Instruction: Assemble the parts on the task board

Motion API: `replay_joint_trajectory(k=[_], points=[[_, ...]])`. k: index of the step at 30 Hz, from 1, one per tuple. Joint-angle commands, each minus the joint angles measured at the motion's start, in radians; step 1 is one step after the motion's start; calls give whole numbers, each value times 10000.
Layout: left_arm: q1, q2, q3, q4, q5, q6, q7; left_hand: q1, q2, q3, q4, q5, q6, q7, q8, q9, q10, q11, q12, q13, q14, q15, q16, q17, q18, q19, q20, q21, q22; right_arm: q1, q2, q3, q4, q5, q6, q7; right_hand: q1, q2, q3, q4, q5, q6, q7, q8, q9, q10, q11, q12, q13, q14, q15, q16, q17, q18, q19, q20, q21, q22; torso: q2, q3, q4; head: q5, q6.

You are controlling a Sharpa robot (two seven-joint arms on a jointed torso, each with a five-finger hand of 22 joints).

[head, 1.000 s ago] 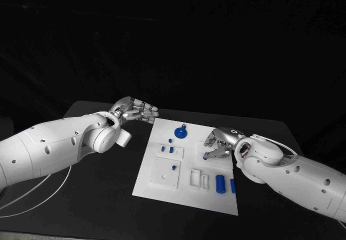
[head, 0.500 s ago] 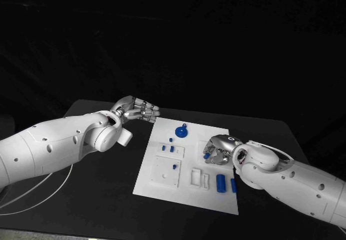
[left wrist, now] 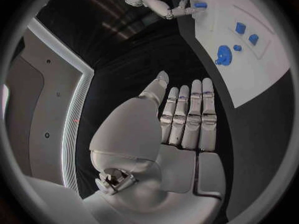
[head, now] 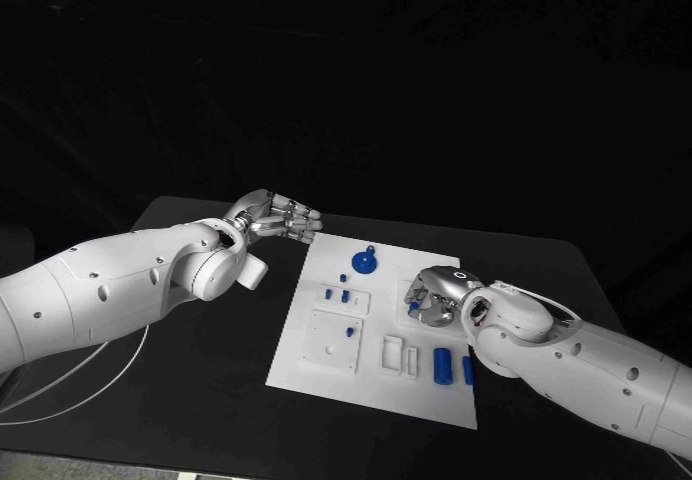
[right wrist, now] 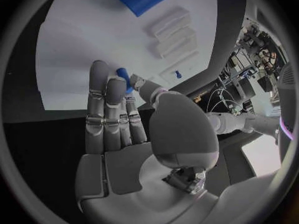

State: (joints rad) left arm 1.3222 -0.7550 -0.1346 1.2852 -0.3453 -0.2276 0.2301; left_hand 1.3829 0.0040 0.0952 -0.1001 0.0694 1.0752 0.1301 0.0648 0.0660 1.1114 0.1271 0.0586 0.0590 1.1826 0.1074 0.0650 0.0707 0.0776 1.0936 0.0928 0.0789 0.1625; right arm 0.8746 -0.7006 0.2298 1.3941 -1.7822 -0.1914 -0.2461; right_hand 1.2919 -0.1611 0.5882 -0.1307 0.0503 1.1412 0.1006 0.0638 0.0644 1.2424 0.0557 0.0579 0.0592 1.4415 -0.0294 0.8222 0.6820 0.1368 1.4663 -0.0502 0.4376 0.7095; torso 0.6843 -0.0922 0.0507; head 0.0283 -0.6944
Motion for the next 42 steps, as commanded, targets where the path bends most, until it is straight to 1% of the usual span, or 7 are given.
replay_joint_trajectory(k=[1,8,20,24,33,36,42], points=[[3,23,7,12,38,141,120,63,36,18,53,12,32,8,-9,-4,-39,37,7,-5,-41,53,-3,12,14,37,33,35,-9,-25,45,-7,-3,-250,-336,26,133,216,159,-85,-21,317,-16,99,36,330,-98,101,18,-21,-140,69,34,-10,356,-144,80,43,-4,5,-12,-19,-27],[3,17,7,5,34,144,106,59,50,19,65,19,35,5,-7,-3,-43,36,6,-5,-42,52,-4,13,15,39,34,37,-17,-48,33,-7,29,-559,-593,-44,96,426,653,-403,-22,1166,-213,27,56,1215,-349,65,36,-45,-325,66,97,-159,260,-346,245,286,-13,11,3,-43,-42],[3,-1,8,-1,26,139,100,74,69,37,69,30,33,5,-6,-2,-41,37,7,-5,-39,50,-3,14,17,40,31,40,-24,-81,-85,55,255,-523,-674,-57,-68,463,768,-643,-23,1327,-254,6,51,1367,-393,52,33,-18,-373,18,226,-216,175,-420,327,640,-15,0,-21,-21,-55],[3,2,8,-8,25,133,102,74,69,37,69,30,33,5,-6,-2,-41,37,7,-5,-39,50,-3,14,17,40,31,40,-24,-83,-158,366,350,33,-503,-12,-95,472,746,-639,-22,1339,-256,5,54,1358,-394,48,32,-18,-378,-10,232,-219,159,-420,295,666,-13,0,2,-34,-22],[3,-4,8,-32,25,110,116,74,69,37,69,30,33,5,-6,-2,-41,37,7,-5,-39,50,-3,14,17,40,31,40,-24,-84,-393,1295,938,1373,-207,94,-136,554,672,-702,-21,1325,-251,7,56,1341,-392,49,31,-13,-414,-79,250,-213,190,-453,199,712,-19,-3,-4,57,-38],[3,-1,8,-32,24,97,124,74,69,37,69,30,33,5,-6,-2,-41,37,7,-5,-39,50,-3,14,17,40,31,40,-24,-83,-396,1419,1153,1536,-151,157,-136,554,672,-702,-21,1325,-251,7,56,1341,-392,49,31,-13,-414,-79,250,-213,190,-453,199,712,-9,3,-2,83,-43],[3,16,8,-31,24,63,148,74,69,37,69,30,33,5,-6,-2,-41,37,7,-5,-39,50,-3,14,17,40,31,40,-24,-84,-59,1457,1395,1327,-59,294,-154,606,632,-752,-18,1302,-244,4,57,1320,-385,49,32,-9,-412,-108,276,-217,211,-453,127,769,-11,-2,-14,180,-37]])
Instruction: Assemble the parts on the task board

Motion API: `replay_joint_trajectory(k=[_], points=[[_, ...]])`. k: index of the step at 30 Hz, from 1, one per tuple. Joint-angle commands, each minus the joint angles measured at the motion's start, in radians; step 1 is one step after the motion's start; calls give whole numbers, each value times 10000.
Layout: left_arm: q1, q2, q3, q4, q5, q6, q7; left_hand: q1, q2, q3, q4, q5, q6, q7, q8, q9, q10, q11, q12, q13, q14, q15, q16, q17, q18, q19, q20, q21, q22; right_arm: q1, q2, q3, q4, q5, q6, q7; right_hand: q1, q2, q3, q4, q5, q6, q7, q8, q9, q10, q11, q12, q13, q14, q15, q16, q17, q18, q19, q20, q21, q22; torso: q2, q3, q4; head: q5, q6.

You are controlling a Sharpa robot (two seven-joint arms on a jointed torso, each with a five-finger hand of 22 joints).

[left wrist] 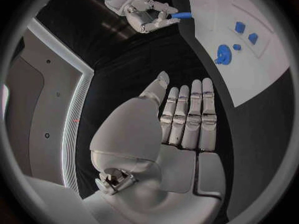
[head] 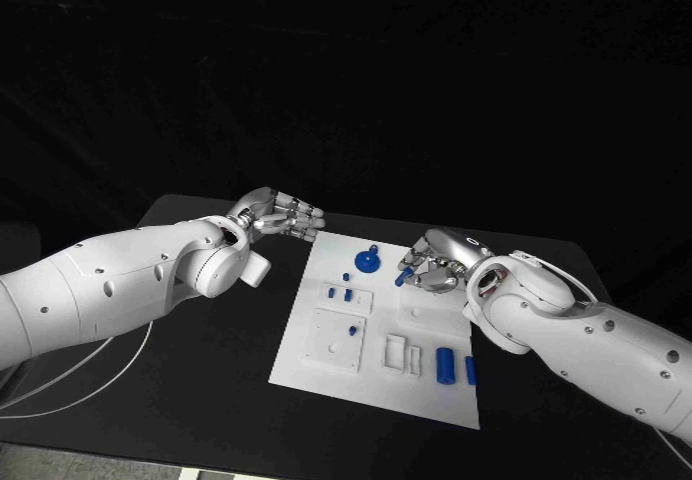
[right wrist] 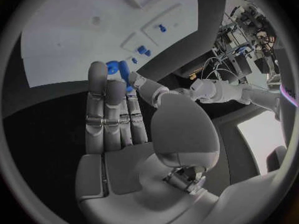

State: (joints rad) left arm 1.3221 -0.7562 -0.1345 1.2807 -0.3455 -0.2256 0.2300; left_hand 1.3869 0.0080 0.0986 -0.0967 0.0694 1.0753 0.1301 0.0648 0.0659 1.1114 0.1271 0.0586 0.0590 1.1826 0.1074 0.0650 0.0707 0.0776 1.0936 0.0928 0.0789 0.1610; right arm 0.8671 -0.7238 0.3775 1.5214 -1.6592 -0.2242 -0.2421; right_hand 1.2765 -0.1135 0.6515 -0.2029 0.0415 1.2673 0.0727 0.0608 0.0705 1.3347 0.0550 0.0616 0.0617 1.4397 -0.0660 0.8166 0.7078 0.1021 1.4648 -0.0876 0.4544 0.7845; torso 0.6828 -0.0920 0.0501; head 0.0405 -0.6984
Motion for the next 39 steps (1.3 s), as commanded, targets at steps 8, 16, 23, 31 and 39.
replay_joint_trajectory(k=[8,16,23,31,39], points=[[3,136,7,-21,36,22,183,34,29,3,35,30,32,5,-6,-2,-41,37,7,-5,-39,50,-3,14,17,40,31,40,-9,-24,866,-538,188,-870,177,411,0,135,6,-49,73,40,33,34,-3,395,-377,11,8,13,-45,-52,26,133,238,-76,-43,51,-3,-15,40,151,27],[-7,210,7,-51,44,59,177,21,28,43,35,37,43,3,-7,-2,-32,33,7,-5,-34,48,-4,13,17,39,27,57,-24,-34,1516,-1141,166,-1551,255,511,-25,129,59,-90,80,46,34,35,1,396,-373,14,10,19,-39,-63,28,152,238,-65,-68,126,5,-11,17,270,-7],[-11,276,8,-42,46,24,205,21,28,43,35,37,43,3,-7,-2,-32,33,7,-5,-34,48,-4,13,17,39,27,57,-24,-153,1903,-1496,44,-2186,147,605,-33,124,105,-119,85,41,42,36,2,388,-358,16,11,7,-28,-78,16,166,232,-55,-86,161,5,-11,6,369,-36],[-14,317,8,-32,46,-4,229,21,28,43,35,37,43,3,-7,-2,-32,33,7,-5,-34,48,-4,13,17,39,27,57,-24,-282,2236,-1775,-187,-2640,47,598,-34,113,112,-137,87,55,33,35,3,402,-370,16,11,33,-34,-63,13,178,254,-55,-96,199,5,-9,18,385,-138],[-17,319,8,-21,46,5,226,21,28,43,35,37,43,3,-7,-2,-32,33,7,-5,-34,48,-4,13,17,39,27,57,-24,-388,2345,-1926,-339,-2777,70,566,-34,116,119,-139,90,56,31,33,3,402,-370,13,10,34,-34,-60,11,179,259,-55,-99,209,18,4,0,440,-204]])
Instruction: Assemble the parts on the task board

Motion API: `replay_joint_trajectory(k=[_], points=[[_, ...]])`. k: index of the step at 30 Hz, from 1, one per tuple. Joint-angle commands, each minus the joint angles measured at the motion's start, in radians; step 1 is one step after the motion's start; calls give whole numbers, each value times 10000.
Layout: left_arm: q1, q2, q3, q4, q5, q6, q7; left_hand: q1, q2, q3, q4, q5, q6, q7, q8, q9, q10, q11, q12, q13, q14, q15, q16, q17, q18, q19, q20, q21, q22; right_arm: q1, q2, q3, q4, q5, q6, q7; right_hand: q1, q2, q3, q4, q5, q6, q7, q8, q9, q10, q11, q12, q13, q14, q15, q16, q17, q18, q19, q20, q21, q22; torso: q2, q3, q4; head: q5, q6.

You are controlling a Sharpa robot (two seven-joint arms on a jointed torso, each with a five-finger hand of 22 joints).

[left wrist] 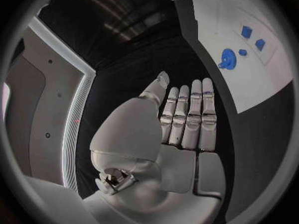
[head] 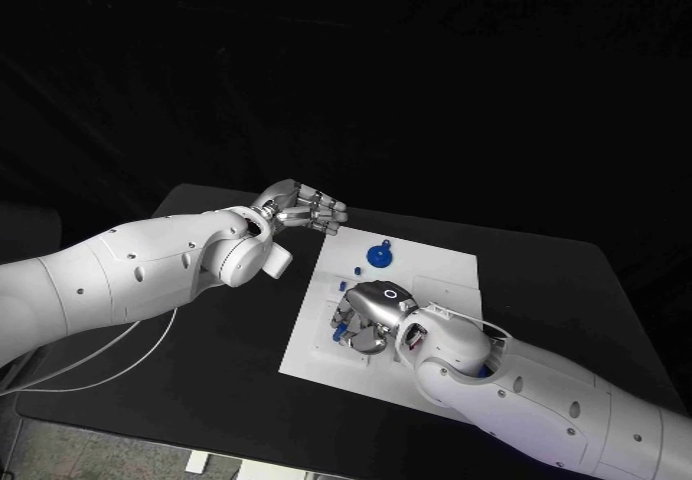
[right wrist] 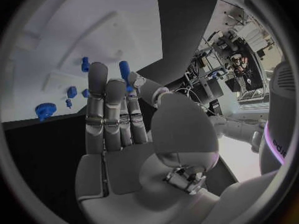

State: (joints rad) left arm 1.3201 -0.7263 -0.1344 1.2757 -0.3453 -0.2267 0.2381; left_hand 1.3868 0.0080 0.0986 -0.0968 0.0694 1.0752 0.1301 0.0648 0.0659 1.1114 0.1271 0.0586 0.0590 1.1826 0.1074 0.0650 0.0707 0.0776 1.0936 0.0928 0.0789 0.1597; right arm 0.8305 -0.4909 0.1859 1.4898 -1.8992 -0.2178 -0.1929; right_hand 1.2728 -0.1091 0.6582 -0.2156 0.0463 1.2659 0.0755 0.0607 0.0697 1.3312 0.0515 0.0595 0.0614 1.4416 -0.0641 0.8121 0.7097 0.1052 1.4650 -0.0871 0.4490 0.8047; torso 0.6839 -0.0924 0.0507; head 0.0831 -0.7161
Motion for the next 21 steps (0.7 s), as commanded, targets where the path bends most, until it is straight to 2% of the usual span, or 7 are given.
replay_joint_trajectory(k=[1,5,15,21], points=[[3,19,8,29,44,16,144,22,28,43,36,37,44,3,-7,-2,-32,33,7,-6,-34,48,-4,13,17,39,27,57,-10,-27,15,-15,-31,-376,14,72,-19,67,66,-13,39,75,4,34,10,442,-335,34,13,16,-53,-4,-19,153,267,-57,-67,49,6,8,-2,17,-31],[3,12,8,28,44,24,137,22,28,43,36,37,44,3,-7,-2,-32,33,7,-6,-34,48,-4,13,17,39,27,57,-10,-44,12,-30,-55,-374,67,64,-21,68,61,-13,40,74,3,33,10,438,-335,33,12,17,-54,-1,-21,152,268,-57,-72,56,-4,-1,-5,18,-54],[2,-1,7,23,44,47,127,4,27,58,33,46,47,2,-6,-2,-25,31,7,-6,-47,51,-3,12,16,33,32,58,-29,-89,-12,-53,-47,-382,183,24,-24,71,50,-19,42,79,3,34,10,442,-337,34,13,16,-55,5,-28,151,275,-57,-88,79,4,14,-16,73,-81],[1,-6,7,23,44,69,116,4,27,58,33,46,47,2,-6,-2,-25,31,7,-6,-47,51,-3,12,16,33,32,58,-29,-106,-33,-57,-81,-419,227,-29,-21,76,53,-29,43,83,0,35,11,446,-337,34,13,16,-55,18,-29,152,282,-58,-96,104,-4,5,-13,47,-84]])
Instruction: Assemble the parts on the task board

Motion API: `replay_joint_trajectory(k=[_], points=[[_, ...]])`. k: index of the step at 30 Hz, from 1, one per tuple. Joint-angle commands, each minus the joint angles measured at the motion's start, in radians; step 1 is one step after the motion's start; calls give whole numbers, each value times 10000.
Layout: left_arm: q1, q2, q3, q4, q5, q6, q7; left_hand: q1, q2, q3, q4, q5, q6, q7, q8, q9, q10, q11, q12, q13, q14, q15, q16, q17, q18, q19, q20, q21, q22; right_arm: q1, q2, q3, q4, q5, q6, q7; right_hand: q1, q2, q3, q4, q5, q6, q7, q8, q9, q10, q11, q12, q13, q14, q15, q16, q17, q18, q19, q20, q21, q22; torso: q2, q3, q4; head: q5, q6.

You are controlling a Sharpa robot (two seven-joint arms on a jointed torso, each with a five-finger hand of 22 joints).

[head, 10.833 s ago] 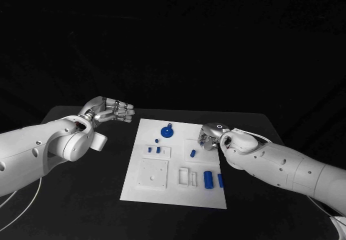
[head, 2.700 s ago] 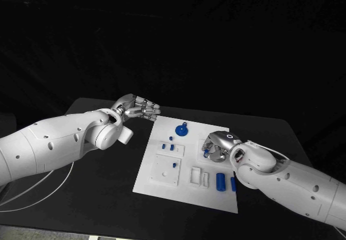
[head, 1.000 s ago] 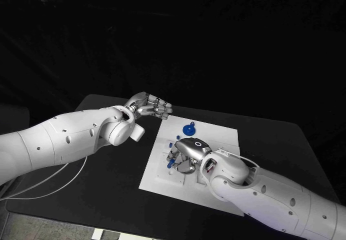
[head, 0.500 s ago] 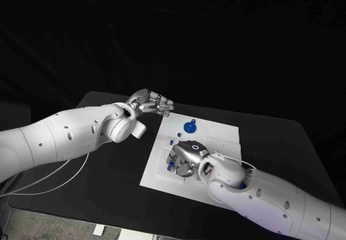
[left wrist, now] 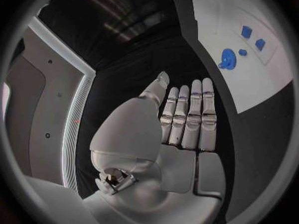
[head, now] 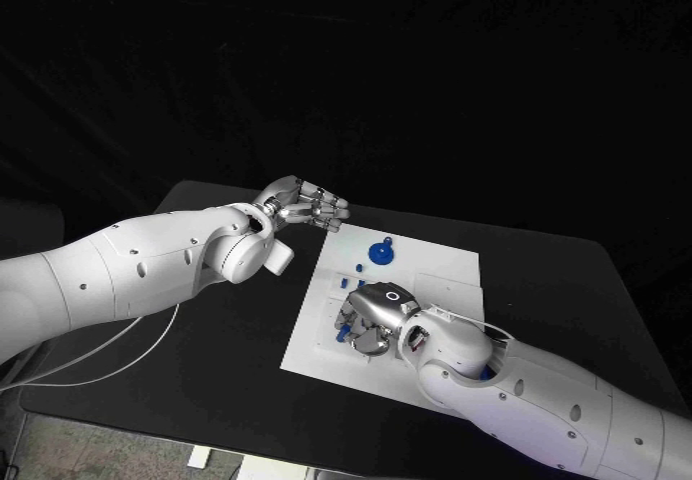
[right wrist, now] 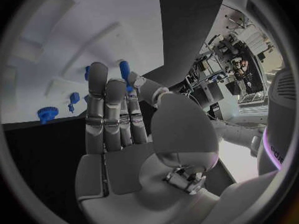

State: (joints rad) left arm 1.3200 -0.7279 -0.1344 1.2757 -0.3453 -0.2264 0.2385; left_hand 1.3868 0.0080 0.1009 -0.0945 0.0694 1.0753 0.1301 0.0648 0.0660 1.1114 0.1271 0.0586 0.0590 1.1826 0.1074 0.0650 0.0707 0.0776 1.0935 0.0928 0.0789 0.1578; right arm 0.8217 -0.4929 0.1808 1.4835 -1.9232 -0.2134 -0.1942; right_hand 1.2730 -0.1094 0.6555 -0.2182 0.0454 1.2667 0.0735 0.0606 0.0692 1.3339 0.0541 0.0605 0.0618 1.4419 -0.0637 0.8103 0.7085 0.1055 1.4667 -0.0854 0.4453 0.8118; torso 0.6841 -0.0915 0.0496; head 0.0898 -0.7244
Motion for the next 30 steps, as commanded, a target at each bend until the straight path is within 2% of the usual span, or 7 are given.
replay_joint_trajectory(k=[1,10,14,17,22,30], points=[[2,10,7,23,44,69,111,4,27,36,10,46,47,2,-6,-2,-25,31,7,-6,-47,51,-3,11,16,33,32,58,-10,-19,-18,-6,-21,-182,198,-24,-23,79,81,-3,51,75,21,37,17,419,-364,24,9,12,-59,37,-17,149,266,-75,-59,33,-3,-4,2,-17,-1],[1,-2,7,20,44,73,97,4,27,36,10,46,47,2,-6,-2,-25,31,7,-6,-47,51,-3,11,16,33,32,58,-10,-28,-90,-9,-35,-216,262,-102,-23,79,81,-3,51,75,21,37,17,419,-364,24,9,12,-59,37,-17,149,266,-75,-59,33,-7,-5,-3,-15,-21],[1,-5,7,18,44,72,96,4,27,36,10,46,47,2,-6,-2,-25,31,7,-6,-47,51,-3,11,16,33,32,58,-10,-32,-100,-10,-59,-274,175,-185,-23,79,81,-3,51,75,21,37,17,419,-364,24,9,12,-59,37,-17,149,266,-75,-59,33,-6,-2,-11,-21,-10],[0,-2,7,18,44,107,83,4,27,36,10,46,47,2,-6,-2,-25,31,7,-6,-47,51,-3,11,16,33,32,58,-10,-44,-110,-10,-57,-314,72,-220,-34,76,95,-15,50,86,18,36,17,431,-366,24,9,8,-60,61,-21,152,273,-76,-75,92,-2,-8,6,-58,16],[-3,-2,7,14,44,136,65,-7,28,29,22,40,35,5,-7,-3,-35,36,7,-5,-61,58,-5,11,15,28,37,57,-28,-59,-139,-10,-35,-335,34,-229,-34,76,95,-15,50,86,18,36,17,431,-366,24,9,8,-60,61,-21,152,273,-76,-75,92,-4,-1,4,-54,-6],[-5,-8,7,16,44,135,59,-7,28,29,22,40,35,5,-7,-3,-35,36,7,-5,-61,58,-5,11,15,28,37,57,-28,-64,-139,-10,-40,-321,99,-229,-34,76,95,-15,50,86,18,36,17,431,-366,24,9,8,-60,61,-21,152,273,-76,-75,92,-6,-15,-2,-45,-29]])
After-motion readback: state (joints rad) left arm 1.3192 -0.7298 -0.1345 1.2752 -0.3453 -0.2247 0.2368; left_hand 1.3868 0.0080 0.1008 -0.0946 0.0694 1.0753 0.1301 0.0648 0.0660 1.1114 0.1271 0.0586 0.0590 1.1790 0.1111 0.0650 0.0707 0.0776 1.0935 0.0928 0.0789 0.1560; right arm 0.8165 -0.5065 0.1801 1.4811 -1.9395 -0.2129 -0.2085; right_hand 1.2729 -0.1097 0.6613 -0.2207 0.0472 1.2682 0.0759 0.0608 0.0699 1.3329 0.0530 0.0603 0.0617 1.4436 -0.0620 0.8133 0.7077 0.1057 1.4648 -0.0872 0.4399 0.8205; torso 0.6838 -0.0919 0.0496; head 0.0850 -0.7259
